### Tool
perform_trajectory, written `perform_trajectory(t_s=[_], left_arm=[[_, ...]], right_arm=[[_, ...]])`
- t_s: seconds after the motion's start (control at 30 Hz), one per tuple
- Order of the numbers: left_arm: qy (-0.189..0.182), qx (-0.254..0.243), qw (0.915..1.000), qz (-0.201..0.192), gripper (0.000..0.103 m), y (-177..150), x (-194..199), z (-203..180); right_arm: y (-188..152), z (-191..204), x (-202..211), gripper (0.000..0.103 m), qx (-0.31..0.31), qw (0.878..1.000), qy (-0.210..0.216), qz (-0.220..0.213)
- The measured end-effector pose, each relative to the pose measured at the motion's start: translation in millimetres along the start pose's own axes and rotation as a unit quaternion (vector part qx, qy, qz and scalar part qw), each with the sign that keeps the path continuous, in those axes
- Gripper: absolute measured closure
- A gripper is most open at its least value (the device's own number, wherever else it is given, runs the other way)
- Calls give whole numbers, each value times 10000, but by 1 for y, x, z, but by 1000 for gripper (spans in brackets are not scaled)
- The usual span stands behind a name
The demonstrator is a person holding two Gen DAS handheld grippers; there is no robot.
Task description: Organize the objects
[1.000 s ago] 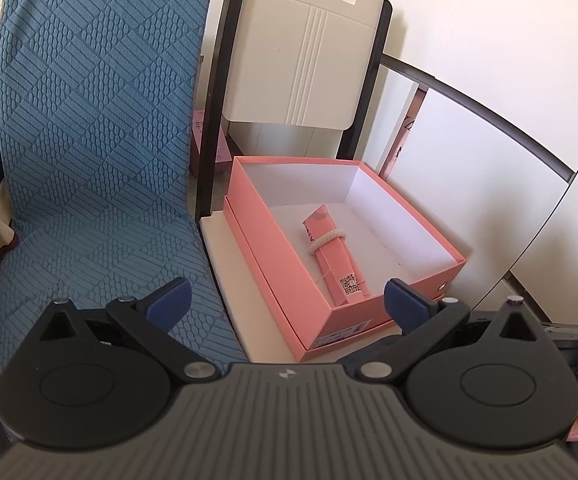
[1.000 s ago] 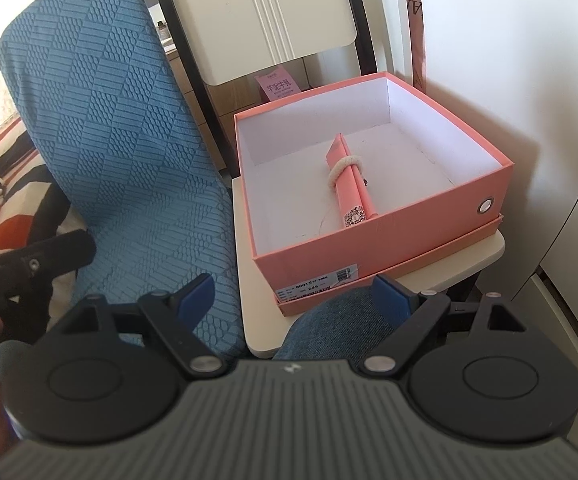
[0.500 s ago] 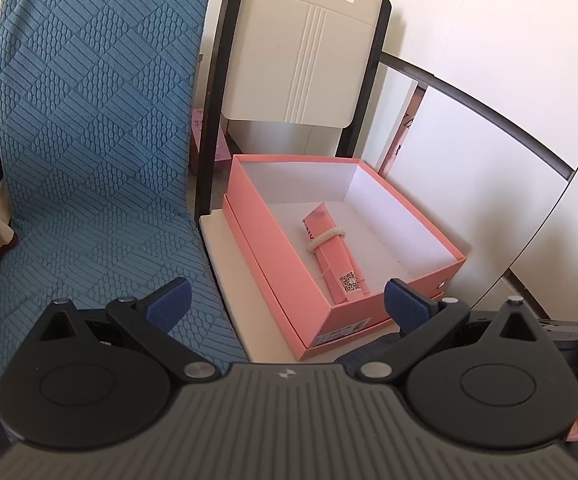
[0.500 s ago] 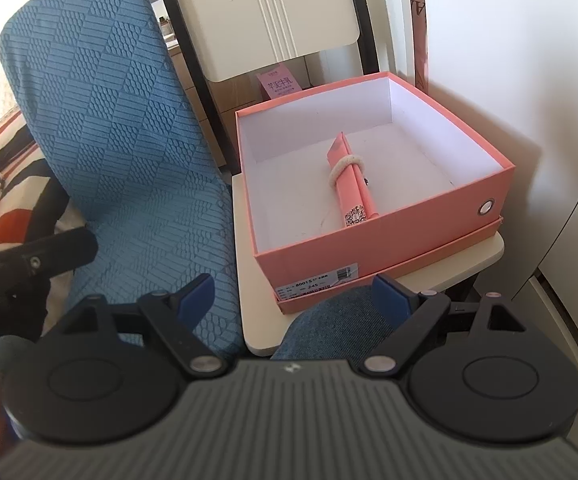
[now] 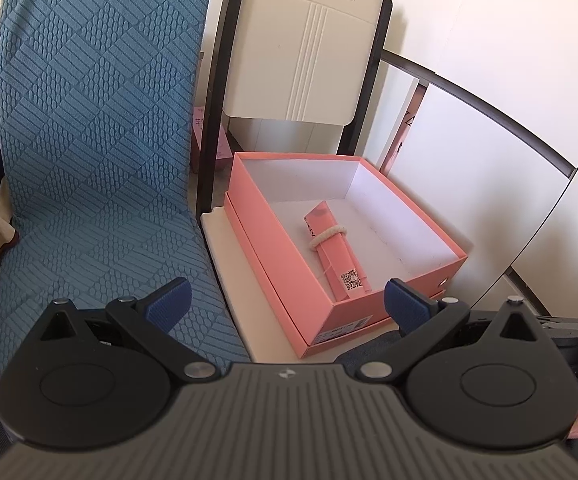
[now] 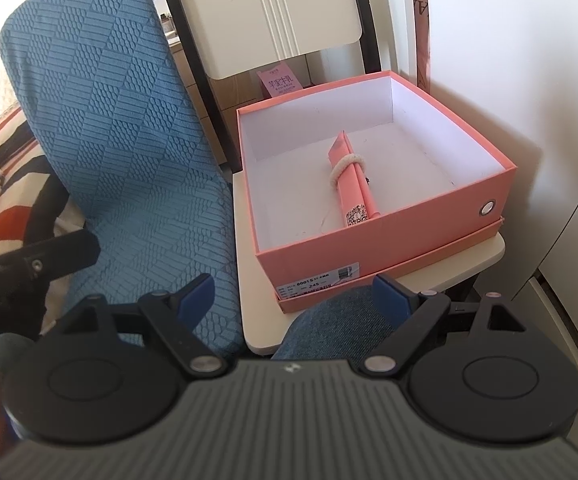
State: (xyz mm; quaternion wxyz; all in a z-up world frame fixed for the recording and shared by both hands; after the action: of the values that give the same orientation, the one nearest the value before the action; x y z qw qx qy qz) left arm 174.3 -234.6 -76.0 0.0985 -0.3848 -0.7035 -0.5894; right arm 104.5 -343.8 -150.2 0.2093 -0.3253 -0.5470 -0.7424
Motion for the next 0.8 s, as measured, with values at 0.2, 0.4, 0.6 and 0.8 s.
perform_trajectory(t_s=[0.2,0.4,0.6,0.8], left_arm=[[20,-7,10000,-5,0,-1,1,1],[19,5,10000,-3,0,-1,2,1],[10,1,10000,0,0,0,2,2],[-4,-1,10000,-1,0,0,2,1]], right_arm=[[0,1,0,16,3,10000,-8,-1],[-1,1,-1,16,8,10000,-14,11],[-2,3,-1,16,16,10000,-24,18],[-2,3,-1,16,25,10000,-24,15]])
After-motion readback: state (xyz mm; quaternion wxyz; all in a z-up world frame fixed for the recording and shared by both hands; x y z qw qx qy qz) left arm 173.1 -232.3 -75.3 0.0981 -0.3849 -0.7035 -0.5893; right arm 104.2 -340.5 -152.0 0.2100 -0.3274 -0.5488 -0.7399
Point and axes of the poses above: each gripper's, at about its wrist camera, not at the fingertips, and x roughly against the way its jaws point, z to its left, y to its top, the point moved 8 cm from there along -x, roughly the way its jaws point, and after that the axes turned 3 degrees about x, right-handed, at the moved point
